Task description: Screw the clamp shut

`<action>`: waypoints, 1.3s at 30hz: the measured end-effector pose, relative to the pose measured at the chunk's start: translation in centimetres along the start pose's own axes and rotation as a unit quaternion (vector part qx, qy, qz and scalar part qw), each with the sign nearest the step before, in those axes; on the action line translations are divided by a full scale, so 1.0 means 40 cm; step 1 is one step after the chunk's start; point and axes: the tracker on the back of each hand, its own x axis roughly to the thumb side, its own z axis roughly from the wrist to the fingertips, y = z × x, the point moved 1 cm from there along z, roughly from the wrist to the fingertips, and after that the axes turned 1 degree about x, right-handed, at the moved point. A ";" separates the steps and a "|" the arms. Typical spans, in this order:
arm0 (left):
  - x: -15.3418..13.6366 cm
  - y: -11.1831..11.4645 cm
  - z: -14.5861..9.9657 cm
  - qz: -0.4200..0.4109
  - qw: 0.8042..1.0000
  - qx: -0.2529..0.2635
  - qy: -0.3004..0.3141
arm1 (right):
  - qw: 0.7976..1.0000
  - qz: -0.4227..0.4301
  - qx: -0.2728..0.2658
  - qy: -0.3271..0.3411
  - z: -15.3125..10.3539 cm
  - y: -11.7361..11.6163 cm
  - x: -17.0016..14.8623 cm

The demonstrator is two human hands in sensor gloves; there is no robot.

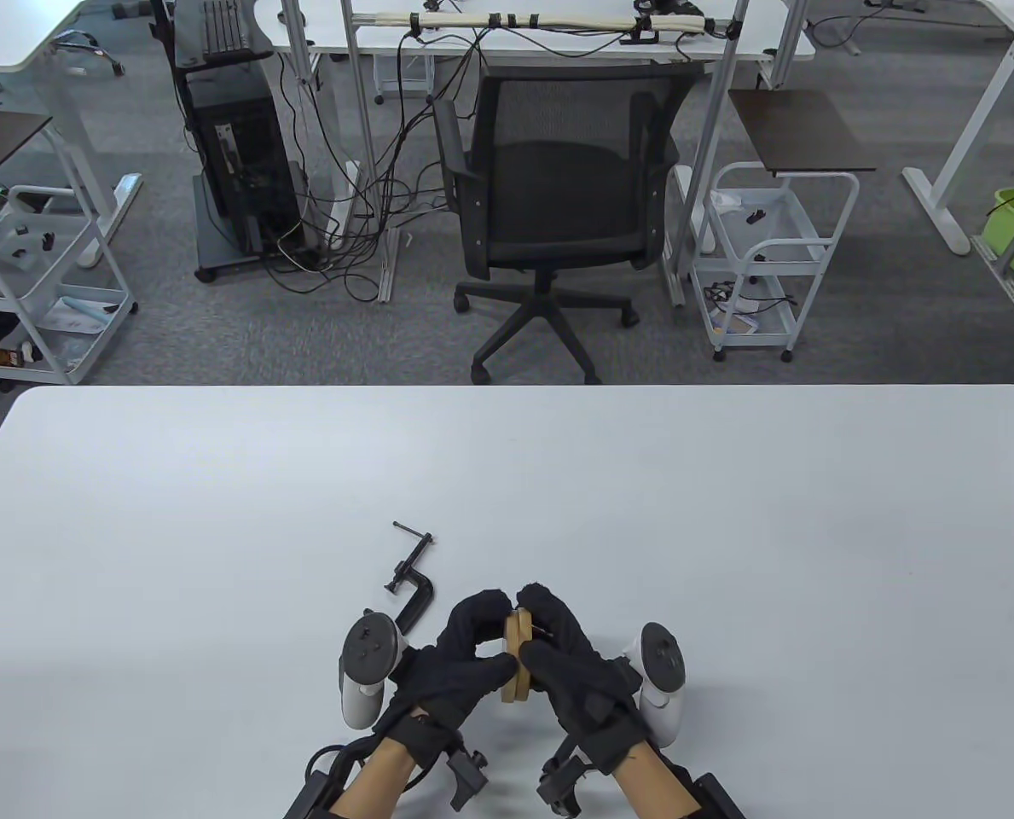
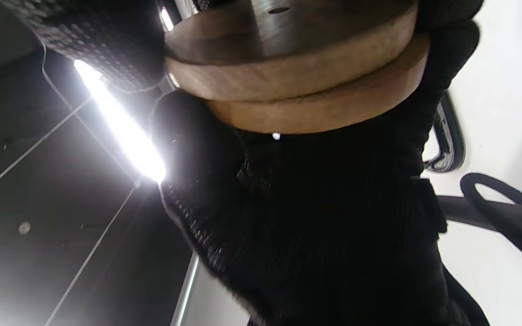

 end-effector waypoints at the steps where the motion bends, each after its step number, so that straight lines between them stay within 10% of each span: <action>1: 0.000 0.000 -0.001 -0.005 1.000 -0.002 -0.004 | 1.000 0.007 0.009 -0.002 0.001 0.000 0.000; 13: 0.015 0.008 -0.019 0.051 0.997 0.049 0.010 | 0.996 0.045 0.049 -0.063 -0.003 -0.007 -0.020; 39: 0.027 0.049 -0.020 0.100 0.994 -0.018 0.029 | 0.997 0.040 0.027 -0.059 -0.002 0.020 -0.008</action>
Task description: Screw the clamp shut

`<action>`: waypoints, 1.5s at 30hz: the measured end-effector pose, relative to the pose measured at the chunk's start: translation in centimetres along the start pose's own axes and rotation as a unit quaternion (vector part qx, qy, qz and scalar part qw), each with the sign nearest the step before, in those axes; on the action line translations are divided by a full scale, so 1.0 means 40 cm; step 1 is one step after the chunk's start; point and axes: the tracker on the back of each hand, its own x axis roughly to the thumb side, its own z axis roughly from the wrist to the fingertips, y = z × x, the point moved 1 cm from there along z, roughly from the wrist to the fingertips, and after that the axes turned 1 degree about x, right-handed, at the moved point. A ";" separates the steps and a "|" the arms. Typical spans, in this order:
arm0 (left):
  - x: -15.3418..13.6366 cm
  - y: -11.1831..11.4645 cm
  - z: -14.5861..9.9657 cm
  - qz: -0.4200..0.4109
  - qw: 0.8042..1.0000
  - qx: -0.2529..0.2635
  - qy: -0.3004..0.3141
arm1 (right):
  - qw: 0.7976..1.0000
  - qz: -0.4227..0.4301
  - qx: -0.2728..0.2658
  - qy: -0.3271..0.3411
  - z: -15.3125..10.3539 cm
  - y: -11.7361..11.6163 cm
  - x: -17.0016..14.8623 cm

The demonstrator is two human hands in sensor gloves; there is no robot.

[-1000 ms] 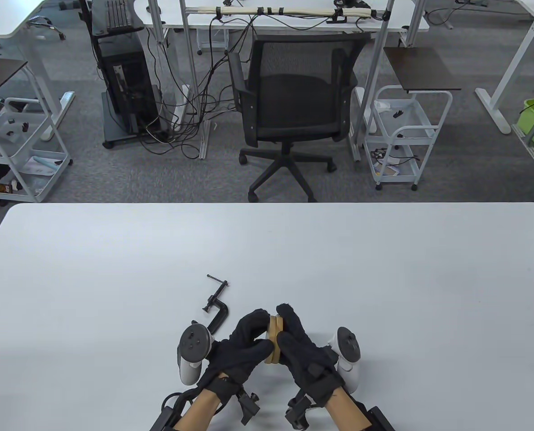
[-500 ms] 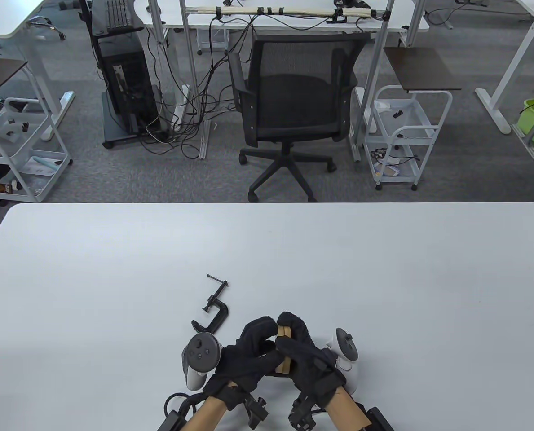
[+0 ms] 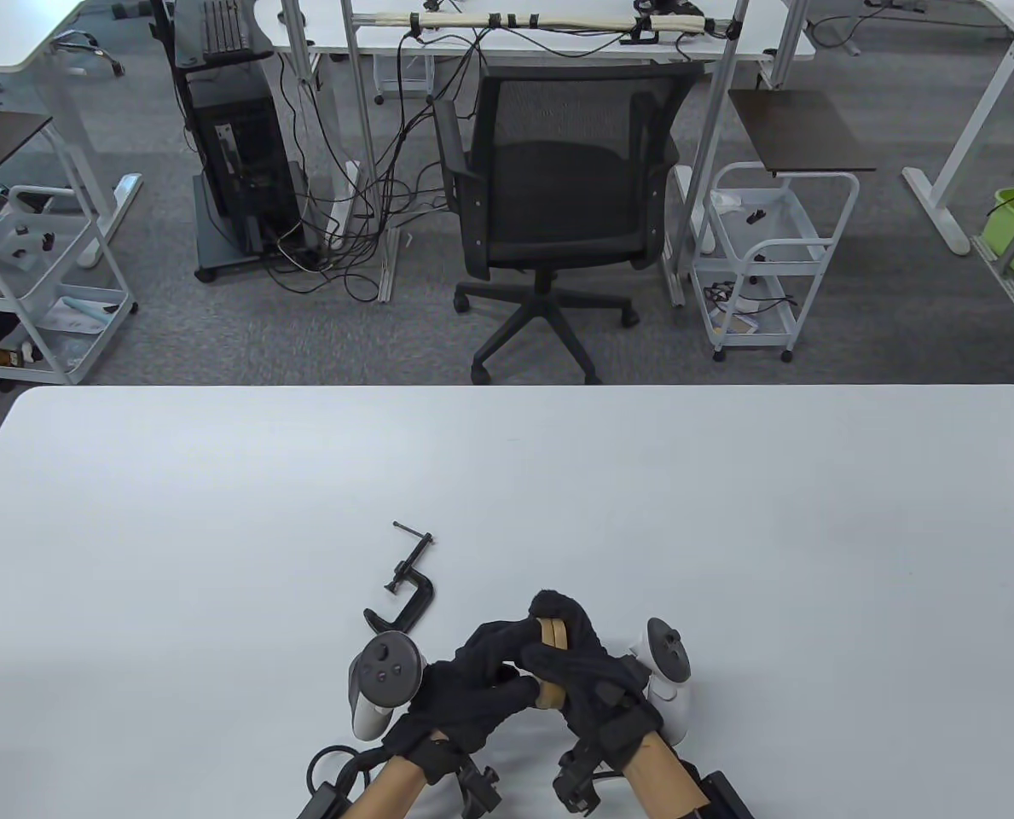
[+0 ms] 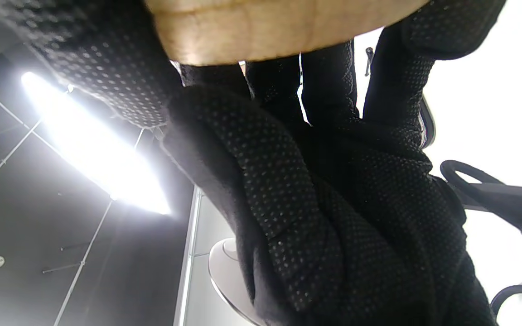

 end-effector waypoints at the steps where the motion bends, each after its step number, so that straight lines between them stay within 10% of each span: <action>1: 0.000 0.000 0.000 0.001 1.000 -0.001 0.000 | 1.000 0.000 -0.002 0.001 -0.001 0.000 0.000; 16: 0.003 -0.042 0.009 0.001 0.999 -0.040 -0.010 | 0.998 -0.048 -0.021 0.027 -0.003 -0.009 0.017; 29: 0.035 -0.170 0.055 0.212 0.976 0.000 -0.041 | 0.993 -0.071 -0.050 0.074 -0.028 0.027 0.061; 45: -0.022 -0.353 0.150 0.408 0.888 0.011 -0.211 | 0.990 -0.045 -0.071 0.112 -0.019 0.033 0.085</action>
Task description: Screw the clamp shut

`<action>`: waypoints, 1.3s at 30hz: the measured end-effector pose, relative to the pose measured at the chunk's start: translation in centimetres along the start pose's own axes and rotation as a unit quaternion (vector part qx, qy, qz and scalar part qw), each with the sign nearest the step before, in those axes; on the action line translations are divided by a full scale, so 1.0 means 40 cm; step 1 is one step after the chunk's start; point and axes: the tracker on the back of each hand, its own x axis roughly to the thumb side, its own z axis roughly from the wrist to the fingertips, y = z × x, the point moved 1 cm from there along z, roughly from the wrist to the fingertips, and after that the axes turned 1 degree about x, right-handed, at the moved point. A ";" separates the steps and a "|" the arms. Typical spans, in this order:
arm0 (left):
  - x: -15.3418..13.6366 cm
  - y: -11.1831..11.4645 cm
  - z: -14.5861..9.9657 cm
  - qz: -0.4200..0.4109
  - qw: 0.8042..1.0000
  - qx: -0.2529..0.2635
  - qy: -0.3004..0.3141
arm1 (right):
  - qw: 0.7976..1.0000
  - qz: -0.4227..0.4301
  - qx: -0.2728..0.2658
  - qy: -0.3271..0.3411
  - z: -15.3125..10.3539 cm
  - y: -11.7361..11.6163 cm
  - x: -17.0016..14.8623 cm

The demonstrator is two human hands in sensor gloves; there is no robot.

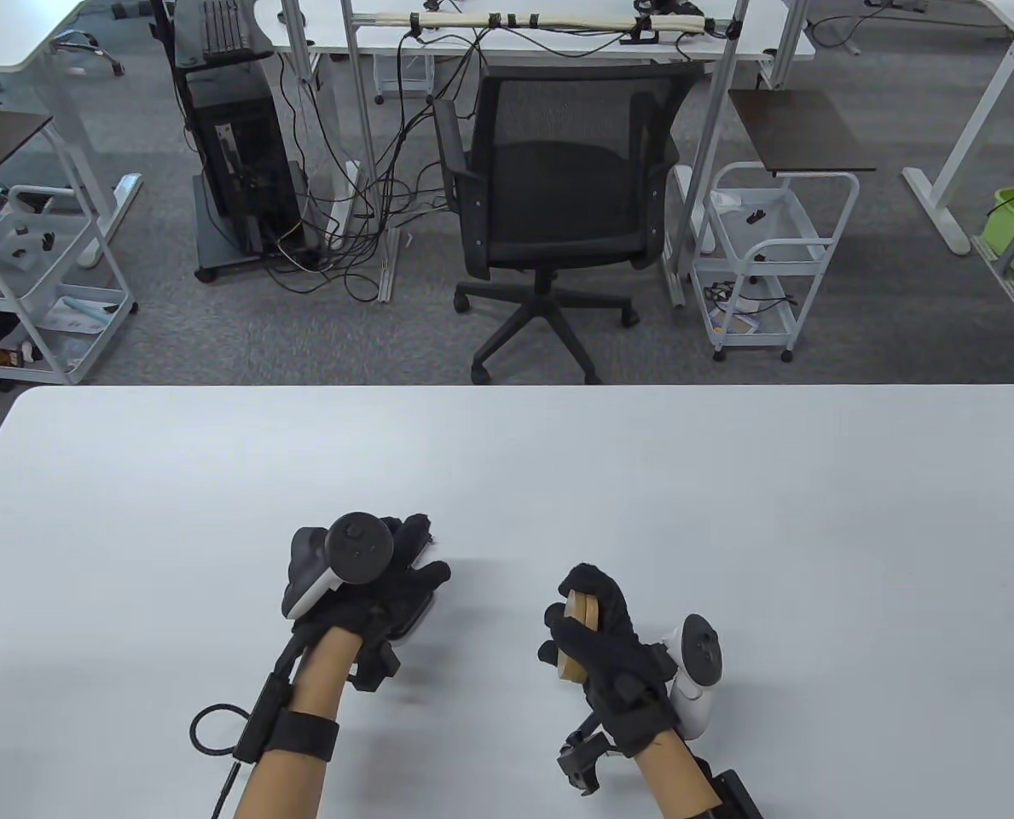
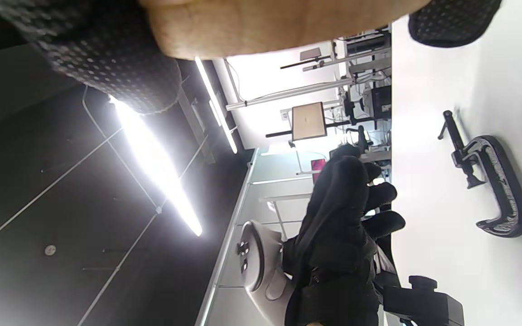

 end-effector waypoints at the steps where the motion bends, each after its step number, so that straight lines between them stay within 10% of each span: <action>1: -0.006 0.000 0.005 0.007 1.000 -0.008 -0.008 | 1.000 -0.002 0.000 0.001 0.000 -0.001 0.002; 22: -0.012 0.201 0.141 0.186 0.939 -0.235 -0.170 | 1.000 0.005 -0.004 0.003 -0.005 0.024 0.008; 39: -0.022 0.194 0.161 0.156 0.939 -0.236 -0.198 | 1.000 -0.008 -0.014 -0.012 -0.007 0.029 -0.011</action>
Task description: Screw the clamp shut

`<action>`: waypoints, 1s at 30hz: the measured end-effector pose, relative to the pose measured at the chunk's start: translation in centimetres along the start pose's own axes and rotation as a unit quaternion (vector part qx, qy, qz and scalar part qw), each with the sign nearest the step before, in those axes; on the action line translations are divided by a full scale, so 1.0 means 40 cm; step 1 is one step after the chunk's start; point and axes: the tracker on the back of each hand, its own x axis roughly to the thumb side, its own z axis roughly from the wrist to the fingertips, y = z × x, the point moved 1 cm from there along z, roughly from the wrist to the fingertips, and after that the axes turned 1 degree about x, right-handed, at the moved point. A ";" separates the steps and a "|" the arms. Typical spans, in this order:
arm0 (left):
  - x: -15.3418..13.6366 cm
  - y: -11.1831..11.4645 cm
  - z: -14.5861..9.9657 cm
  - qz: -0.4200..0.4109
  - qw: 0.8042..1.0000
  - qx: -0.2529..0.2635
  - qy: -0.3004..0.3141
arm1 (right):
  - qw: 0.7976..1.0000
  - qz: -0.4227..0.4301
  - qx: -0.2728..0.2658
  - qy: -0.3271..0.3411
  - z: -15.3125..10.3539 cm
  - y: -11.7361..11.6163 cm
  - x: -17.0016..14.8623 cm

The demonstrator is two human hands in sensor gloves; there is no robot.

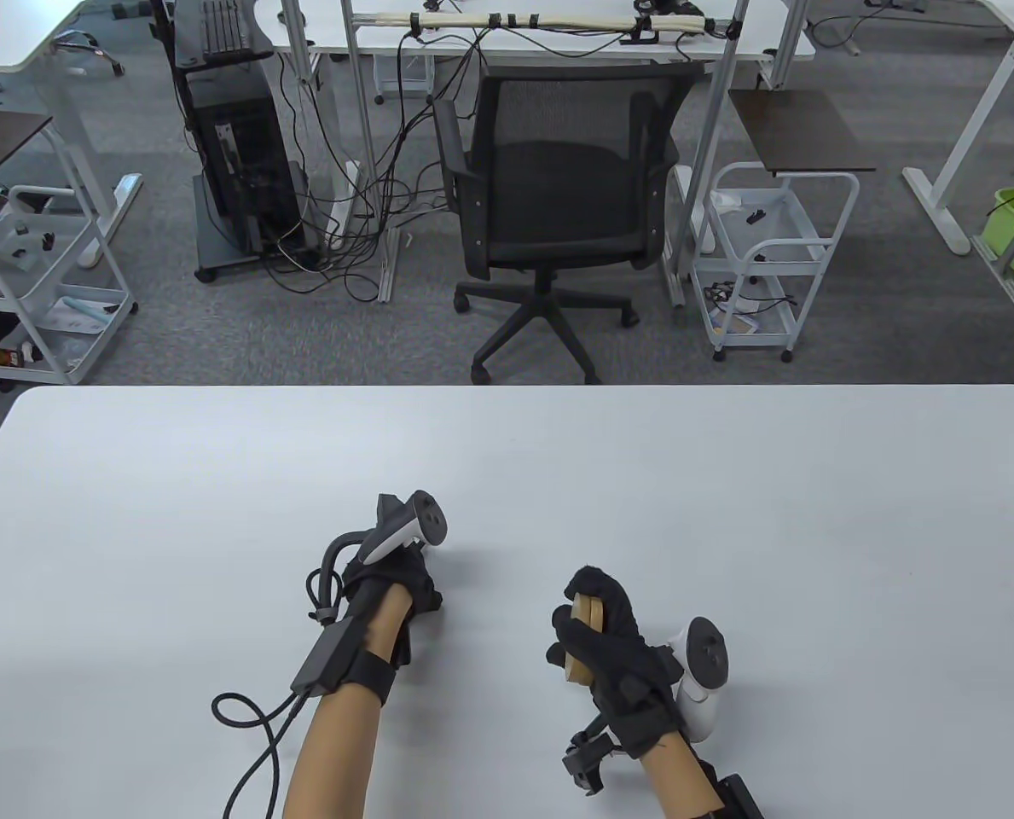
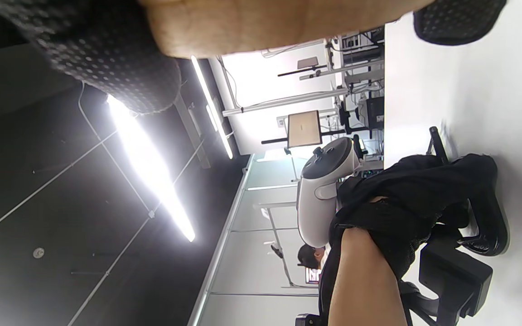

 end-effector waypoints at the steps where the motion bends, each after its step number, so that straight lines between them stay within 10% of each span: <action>1: 0.000 -0.001 0.000 -0.001 1.000 0.001 0.001 | 1.000 0.001 -0.001 -0.001 0.000 0.001 -0.001; 20: -0.055 -0.077 -0.122 -0.152 0.981 0.105 0.058 | 0.999 -0.018 0.026 -0.019 -0.001 -0.020 -0.023; 30: -0.101 -0.091 -0.278 -0.403 0.893 0.163 0.113 | 1.000 -0.004 0.018 -0.007 -0.009 -0.003 -0.010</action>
